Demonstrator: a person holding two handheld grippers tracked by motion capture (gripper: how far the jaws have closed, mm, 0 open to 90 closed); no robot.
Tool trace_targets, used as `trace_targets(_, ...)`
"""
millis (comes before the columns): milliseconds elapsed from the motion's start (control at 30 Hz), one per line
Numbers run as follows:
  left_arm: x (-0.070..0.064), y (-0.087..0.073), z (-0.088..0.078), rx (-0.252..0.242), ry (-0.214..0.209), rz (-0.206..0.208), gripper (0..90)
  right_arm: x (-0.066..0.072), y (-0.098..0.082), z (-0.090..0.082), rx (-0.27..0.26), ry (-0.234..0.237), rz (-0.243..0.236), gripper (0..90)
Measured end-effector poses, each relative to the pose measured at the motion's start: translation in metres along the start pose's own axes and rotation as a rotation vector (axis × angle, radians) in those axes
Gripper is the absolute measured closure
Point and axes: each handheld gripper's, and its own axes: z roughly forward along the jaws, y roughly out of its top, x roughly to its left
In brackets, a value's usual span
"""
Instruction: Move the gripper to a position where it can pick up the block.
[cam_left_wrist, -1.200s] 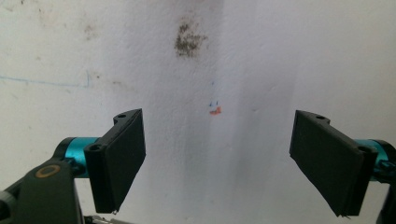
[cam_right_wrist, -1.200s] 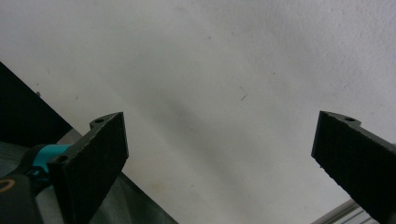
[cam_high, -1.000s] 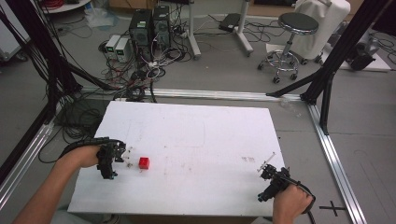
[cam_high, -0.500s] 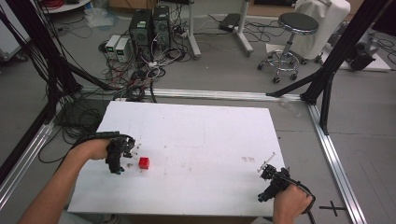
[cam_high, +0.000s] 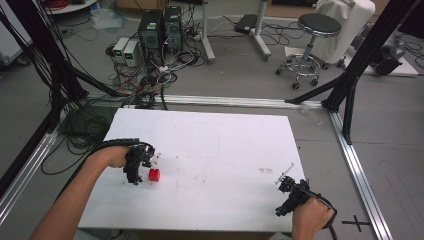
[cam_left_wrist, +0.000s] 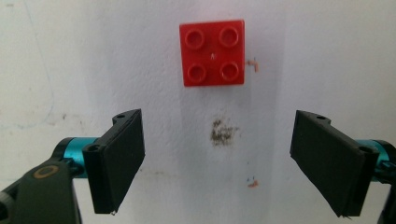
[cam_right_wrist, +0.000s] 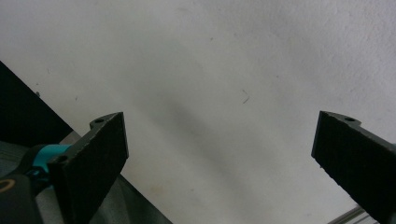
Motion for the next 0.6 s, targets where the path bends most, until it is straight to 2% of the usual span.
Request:
trace_targets(167,0.002,0.012,0.006,-0.007,-0.011,0.013,18.1,0.000,0.001,0.000,0.003,0.003,-0.003,2.9)
trace_targets(400,0.005,0.024,0.014,0.006,-0.018,-0.031,18.2,0.001,0.003,0.002,0.001,0.005,-0.014,2.9)
trace_targets(600,0.006,0.029,0.023,0.022,-0.027,-0.037,18.2,0.000,0.002,0.001,0.001,0.004,-0.015,2.9)
